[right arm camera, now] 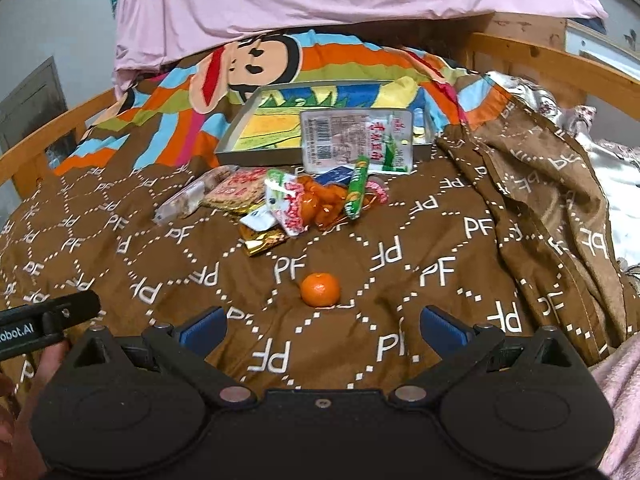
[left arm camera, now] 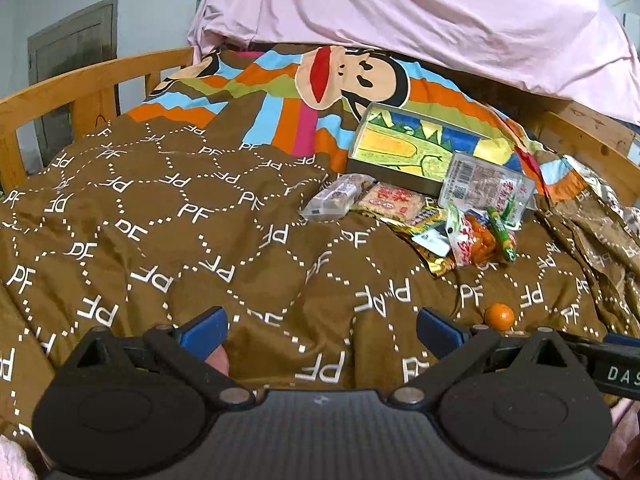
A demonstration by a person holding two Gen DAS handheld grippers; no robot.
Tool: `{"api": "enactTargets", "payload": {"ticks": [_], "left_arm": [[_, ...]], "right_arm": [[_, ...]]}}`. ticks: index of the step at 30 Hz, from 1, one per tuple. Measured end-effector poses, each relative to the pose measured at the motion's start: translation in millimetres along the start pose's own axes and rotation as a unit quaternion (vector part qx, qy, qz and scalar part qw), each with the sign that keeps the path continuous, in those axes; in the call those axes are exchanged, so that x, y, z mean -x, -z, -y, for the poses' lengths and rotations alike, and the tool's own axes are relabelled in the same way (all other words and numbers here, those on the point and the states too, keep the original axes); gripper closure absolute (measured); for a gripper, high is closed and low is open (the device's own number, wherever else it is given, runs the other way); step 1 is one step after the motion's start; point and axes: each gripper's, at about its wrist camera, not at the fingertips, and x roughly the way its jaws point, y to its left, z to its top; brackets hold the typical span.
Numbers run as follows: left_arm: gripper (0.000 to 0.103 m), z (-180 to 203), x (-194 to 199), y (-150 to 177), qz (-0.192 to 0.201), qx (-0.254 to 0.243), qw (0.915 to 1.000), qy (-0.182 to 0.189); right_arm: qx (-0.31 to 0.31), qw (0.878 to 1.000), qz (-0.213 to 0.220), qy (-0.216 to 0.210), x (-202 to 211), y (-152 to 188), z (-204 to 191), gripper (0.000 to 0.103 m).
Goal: Organize snacks
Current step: 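Move the right tool toward the mandarin while the left tool approaches the orange snack bag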
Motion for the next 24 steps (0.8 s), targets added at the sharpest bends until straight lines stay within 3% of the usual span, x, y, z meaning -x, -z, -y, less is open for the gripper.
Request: {"api": "enactTargets", "payload": {"ticks": [6, 15, 20, 24], "left_arm": [[0.000, 7, -13, -17, 0.017, -0.016, 0.9997, -0.012], [0.000, 18, -51, -41, -0.005, -0.037, 0.9990, 0.026], [0.000, 19, -70, -58, -0.005, -0.076, 0.9929, 0.092], [0.000, 27, -81, -73, 0.012, -0.141, 0.9837, 0.111]], "right_arm": [[-0.028, 1.000, 0.004, 0.001, -13, -13, 13, 0.001], [-0.022, 0.998, 0.029, -0.042, -34, -40, 32, 0.001], [-0.007, 0.992, 0.014, -0.127, -52, -58, 36, 0.001], [0.011, 0.984, 0.015, -0.178, -69, -77, 43, 0.001]]}}
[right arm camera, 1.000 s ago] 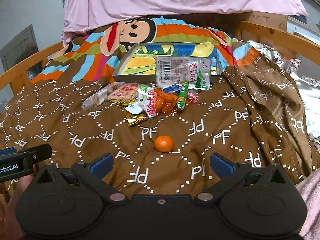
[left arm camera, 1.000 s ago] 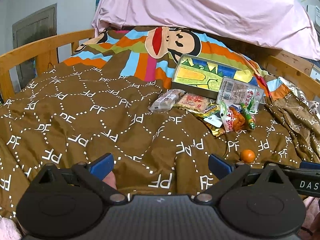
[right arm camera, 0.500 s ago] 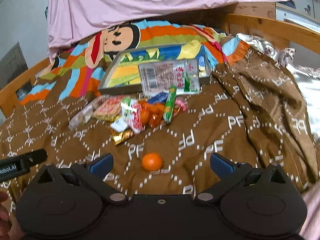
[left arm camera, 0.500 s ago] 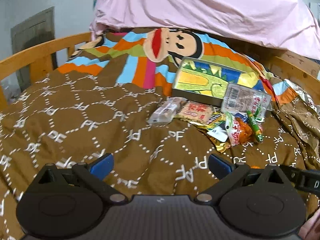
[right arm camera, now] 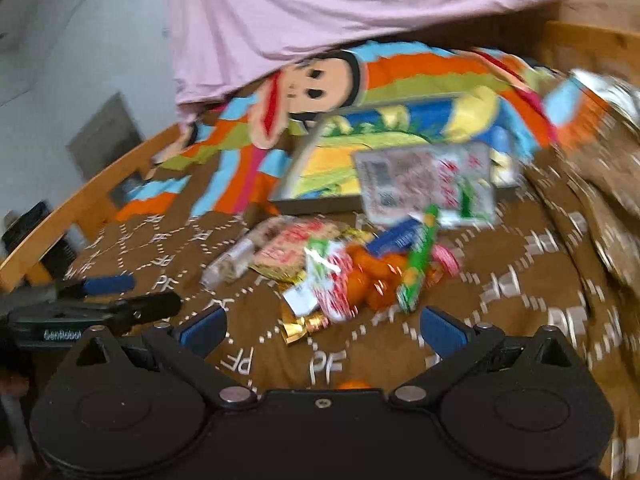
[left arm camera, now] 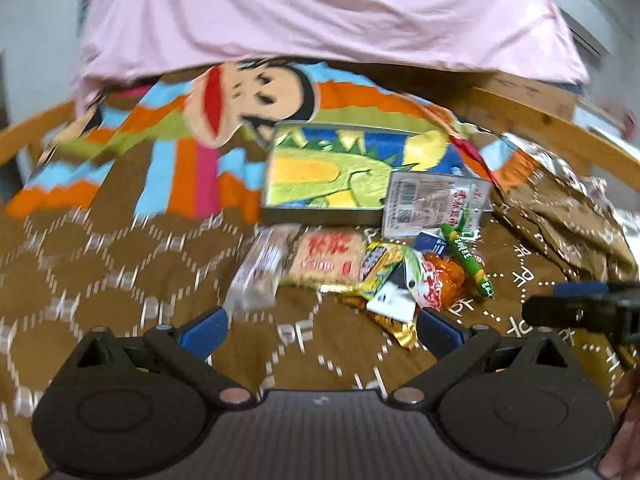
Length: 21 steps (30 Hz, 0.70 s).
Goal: Organize snacks
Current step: 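Move the right tool toward the mandarin while the left tool approaches the orange snack bag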
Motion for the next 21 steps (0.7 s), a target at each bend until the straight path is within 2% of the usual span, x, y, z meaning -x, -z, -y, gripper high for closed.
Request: {"api": "enactTargets", "payload": {"ticks": [3, 8, 12, 15, 18, 21], "left_arm": [[0.000, 1, -11, -10, 0.003, -0.026, 0.9996, 0.013], [0.000, -2, -34, -21, -0.010, -0.029, 0.9988, 0.037], [0.000, 6, -56, -25, -0.046, -0.038, 0.9938, 0.094], [0.000, 25, -68, -28, -0.048, -0.091, 0.9874, 0.120], [0.000, 47, -77, -30, -0.037, -0.170, 0.9759, 0.132], [0.000, 62, -86, -34, -0.032, -0.207, 0.9673, 0.142]], "right_arm": [[0.055, 0.998, -0.001, -0.011, -7, -7, -2, 0.001], [0.136, 0.988, -0.063, -0.044, -24, -6, -1, 0.001], [0.206, 0.975, -0.079, -0.019, -30, 7, -5, 0.001], [0.215, 0.972, -0.096, -0.022, -32, 13, -4, 0.001], [0.224, 0.970, -0.092, -0.022, -31, 13, -6, 0.001], [0.230, 0.969, -0.091, -0.017, -32, 13, -6, 0.001]]}}
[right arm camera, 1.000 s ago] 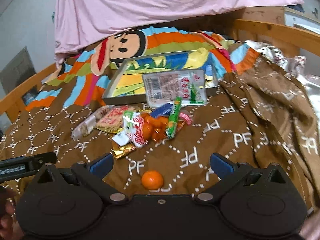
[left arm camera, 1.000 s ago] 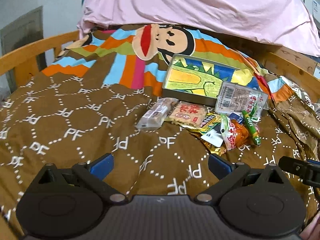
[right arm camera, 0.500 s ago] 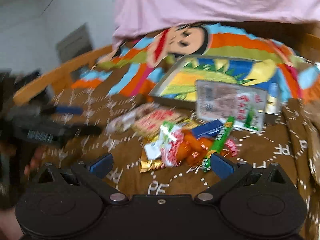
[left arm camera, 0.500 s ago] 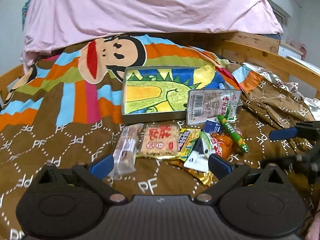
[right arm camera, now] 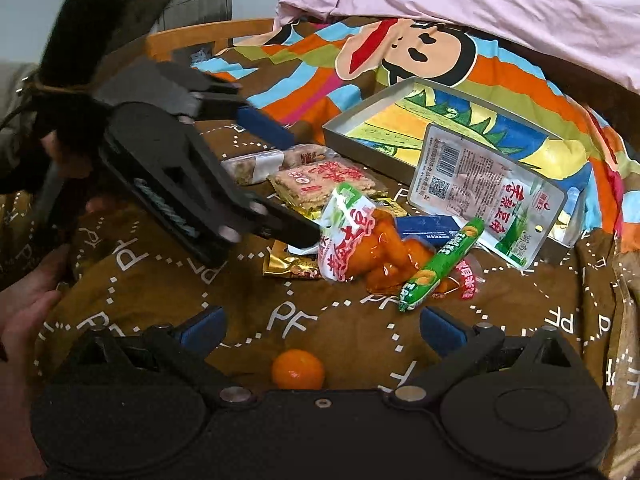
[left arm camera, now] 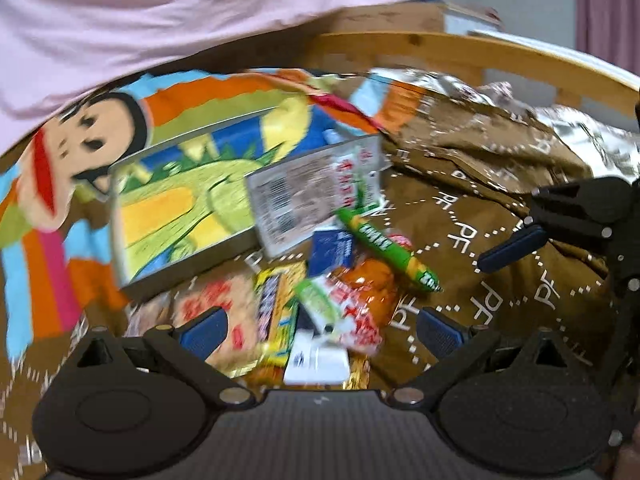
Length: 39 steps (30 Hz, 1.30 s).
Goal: Organize snacks
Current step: 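Move the right tool toward the mandarin while the left tool approaches the orange snack bag, then close the right tool on the mandarin while the left tool grasps the orange snack bag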
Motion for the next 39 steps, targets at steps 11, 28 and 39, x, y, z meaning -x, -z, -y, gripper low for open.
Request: {"api": "enactTargets", "payload": {"ticks": [11, 28, 39], "left_arm": [[0.000, 7, -53, -23, -0.059, -0.105, 0.9910, 0.058], [0.023, 2, -78, -41, -0.115, -0.092, 0.9796, 0.137], [0.027, -10, -77, -46, -0.149, -0.003, 0.9576, 0.247]], "right_arm": [[-0.047, 0.995, -0.081, -0.044, -20, 5, 10, 0.015], [-0.107, 0.985, -0.108, -0.083, -27, 8, 24, 0.043], [-0.100, 0.985, -0.107, -0.092, -26, 8, 19, 0.045]]}}
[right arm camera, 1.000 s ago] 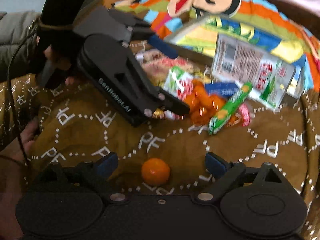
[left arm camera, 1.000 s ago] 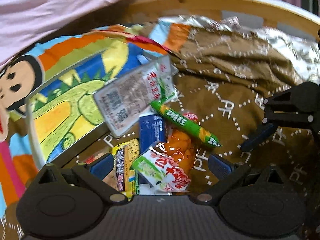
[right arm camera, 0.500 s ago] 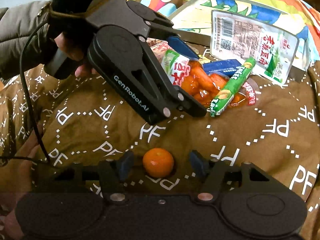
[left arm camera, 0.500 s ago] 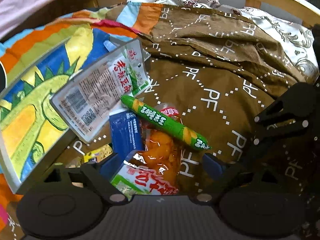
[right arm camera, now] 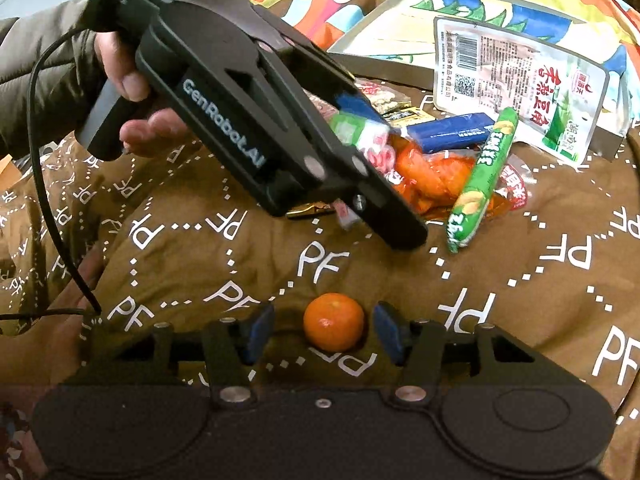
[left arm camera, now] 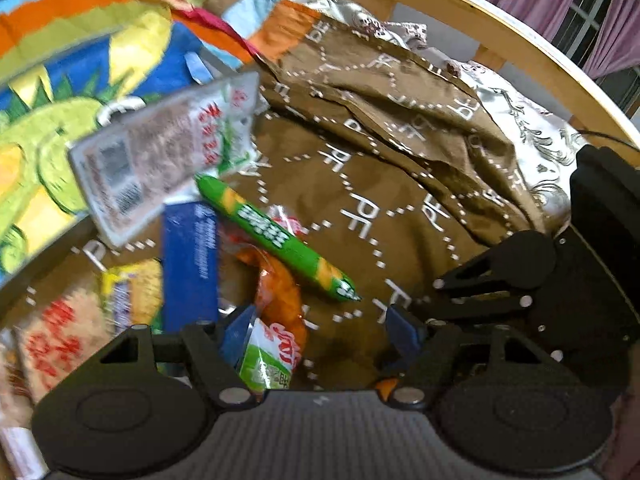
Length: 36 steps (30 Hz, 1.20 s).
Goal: Organize snacks
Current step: 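Close the right tool on the mandarin while the left tool grasps the orange snack bag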
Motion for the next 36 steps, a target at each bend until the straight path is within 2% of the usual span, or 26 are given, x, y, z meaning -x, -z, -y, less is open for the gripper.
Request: {"api": "enactTargets", "payload": {"ticks": [3, 6, 10, 11, 15, 19, 26, 36], "left_arm": [[0.027, -2, -14, 1, -0.018, 0.008, 0.9997, -0.013], [0.035, -6, -24, 3, -0.026, 0.024, 0.9992, -0.018], [0.051, -9, -27, 5, -0.027, 0.025, 0.9986, -0.036], [0.056, -9, -28, 5, -0.029, 0.025, 0.9984, -0.041], [0.059, -9, -27, 3, -0.028, 0.032, 0.9977, -0.053], [0.075, -2, -30, 3, -0.025, 0.026, 0.9952, -0.090], [0.076, 10, -23, 8, -0.006, 0.054, 0.9909, -0.123], [0.076, 31, -3, 19, 0.009, 0.092, 0.9836, -0.155]], "right_arm": [[-0.002, 1.000, -0.002, 0.000, -2, 0, 1, 0.045], [-0.004, 1.000, -0.001, 0.001, -2, -1, 2, 0.045], [-0.004, 1.000, -0.001, 0.005, -6, 0, 3, 0.046], [-0.002, 1.000, -0.001, 0.008, -6, 0, 2, 0.047], [0.014, 1.000, 0.001, 0.020, -9, 1, -3, 0.055], [0.025, 0.999, -0.003, 0.035, -13, 2, -5, 0.065], [0.035, 0.999, 0.002, 0.036, -11, 1, -6, 0.067], [0.075, 0.995, 0.053, 0.048, 10, 4, -20, 0.068]]}}
